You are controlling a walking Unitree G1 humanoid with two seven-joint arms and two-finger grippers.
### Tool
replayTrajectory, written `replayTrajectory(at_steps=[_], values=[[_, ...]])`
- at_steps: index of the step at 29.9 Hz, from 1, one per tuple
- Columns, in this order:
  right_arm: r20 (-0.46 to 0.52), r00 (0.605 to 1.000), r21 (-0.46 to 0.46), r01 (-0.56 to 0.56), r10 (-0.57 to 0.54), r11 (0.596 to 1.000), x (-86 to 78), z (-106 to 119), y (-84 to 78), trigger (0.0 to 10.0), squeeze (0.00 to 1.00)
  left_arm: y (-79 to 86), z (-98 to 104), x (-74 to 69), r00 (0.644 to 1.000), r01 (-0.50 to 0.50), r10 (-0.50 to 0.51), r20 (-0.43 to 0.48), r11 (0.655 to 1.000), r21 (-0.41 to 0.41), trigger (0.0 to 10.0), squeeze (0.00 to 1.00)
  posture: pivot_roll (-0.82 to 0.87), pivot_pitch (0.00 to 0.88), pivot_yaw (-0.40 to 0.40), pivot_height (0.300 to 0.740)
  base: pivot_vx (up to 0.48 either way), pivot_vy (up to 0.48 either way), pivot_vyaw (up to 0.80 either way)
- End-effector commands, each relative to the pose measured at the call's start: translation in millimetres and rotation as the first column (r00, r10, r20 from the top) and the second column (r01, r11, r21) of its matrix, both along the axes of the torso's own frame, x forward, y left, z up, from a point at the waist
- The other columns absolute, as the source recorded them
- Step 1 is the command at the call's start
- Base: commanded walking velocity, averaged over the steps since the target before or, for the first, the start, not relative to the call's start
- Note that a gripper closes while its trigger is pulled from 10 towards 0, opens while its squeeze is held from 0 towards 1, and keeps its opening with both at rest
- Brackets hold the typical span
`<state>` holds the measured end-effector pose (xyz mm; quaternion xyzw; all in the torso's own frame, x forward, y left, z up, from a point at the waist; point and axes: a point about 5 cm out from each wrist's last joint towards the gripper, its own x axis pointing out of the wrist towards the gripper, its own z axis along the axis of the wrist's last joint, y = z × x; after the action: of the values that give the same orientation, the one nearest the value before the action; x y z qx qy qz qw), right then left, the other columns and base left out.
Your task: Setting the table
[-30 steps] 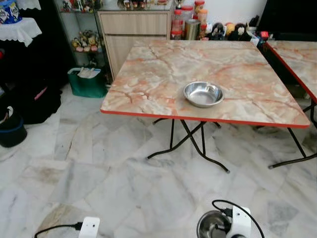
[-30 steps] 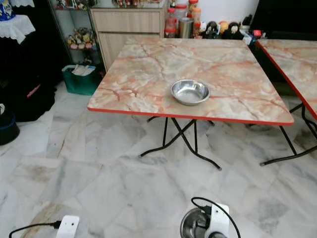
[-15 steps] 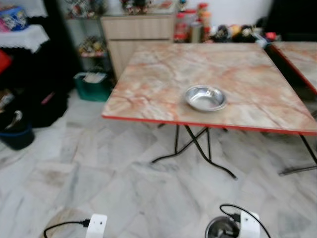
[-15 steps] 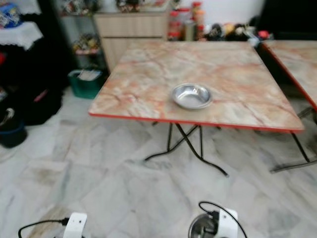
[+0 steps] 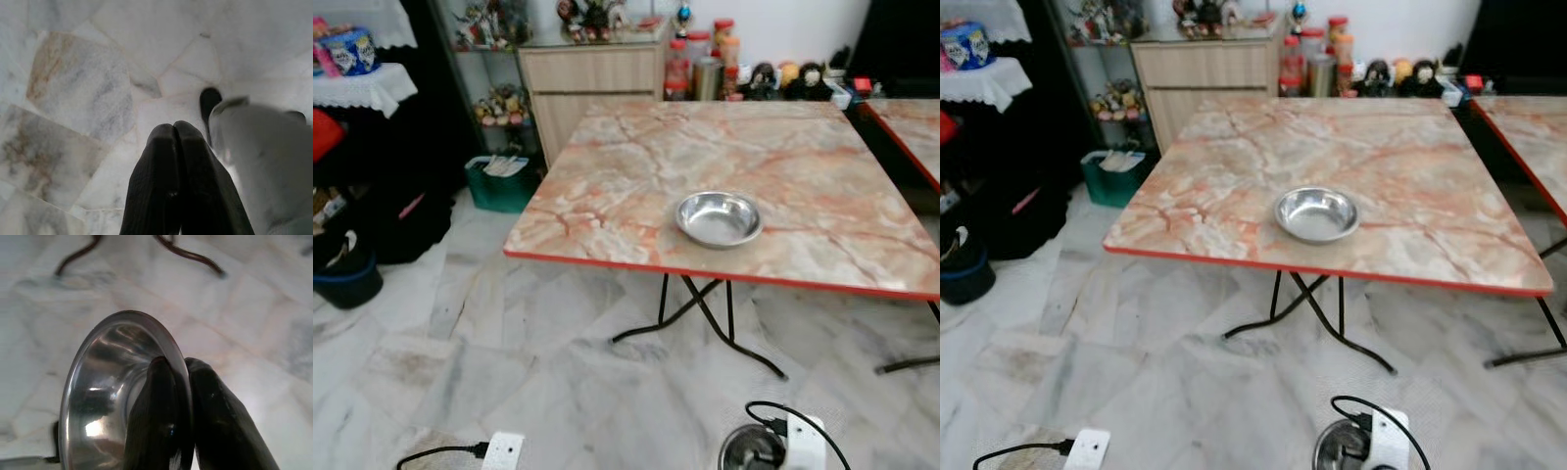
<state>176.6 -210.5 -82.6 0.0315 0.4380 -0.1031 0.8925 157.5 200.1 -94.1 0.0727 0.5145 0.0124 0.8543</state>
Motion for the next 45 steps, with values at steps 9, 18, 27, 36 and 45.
replayTrajectory(at_steps=[9, 18, 27, 36, 45], values=[[0.048, 0.993, -0.009, -0.110, 0.110, 0.994, 7.4, 3.8, 6.8, 10.0, 0.00, 4.9, -0.3, -2.3, 1.000, 0.004, -0.003, -0.012, 1.000, 0.015, 10.0, 0.00, -0.09, 0.000, 0.010, 0.740, 0.137, 0.000, 0.00], [0.215, 0.931, -0.049, -0.292, 0.296, 0.955, 28.9, 20.4, 16.9, 10.0, 0.00, 6.6, -1.5, -6.0, 1.000, -0.004, 0.004, -0.023, 1.000, 0.018, 10.0, 0.00, -0.10, 0.000, 0.014, 0.740, 0.000, 0.000, 0.00], [0.507, 0.774, 0.043, -0.462, 0.380, 0.886, 60.5, 59.0, 35.8, 10.0, 0.00, 6.4, -2.0, -6.9, 1.000, 0.000, 0.001, -0.028, 1.000, 0.018, 10.0, 0.00, -0.12, 0.011, 0.020, 0.740, 0.000, 0.000, 0.00], [0.726, 0.517, 0.092, -0.726, 0.453, 0.682, 85.2, 116.0, 80.1, 10.0, 0.00, 5.6, -1.7, -5.5, 1.000, 0.001, 0.000, -0.027, 1.000, 0.019, 10.0, 0.00, -0.12, 0.017, 0.019, 0.740, 0.000, 0.000, 0.00], [0.847, 0.436, 0.074, -0.662, 0.304, 0.746, 116.7, 170.7, 84.6, 10.0, 0.00, 7.6, -0.1, -3.1, 0.999, -0.034, 0.034, 0.007, 0.999, 0.023, 10.0, 0.00, -0.11, 0.020, 0.015, 0.740, 0.000, 0.000, 0.00]])
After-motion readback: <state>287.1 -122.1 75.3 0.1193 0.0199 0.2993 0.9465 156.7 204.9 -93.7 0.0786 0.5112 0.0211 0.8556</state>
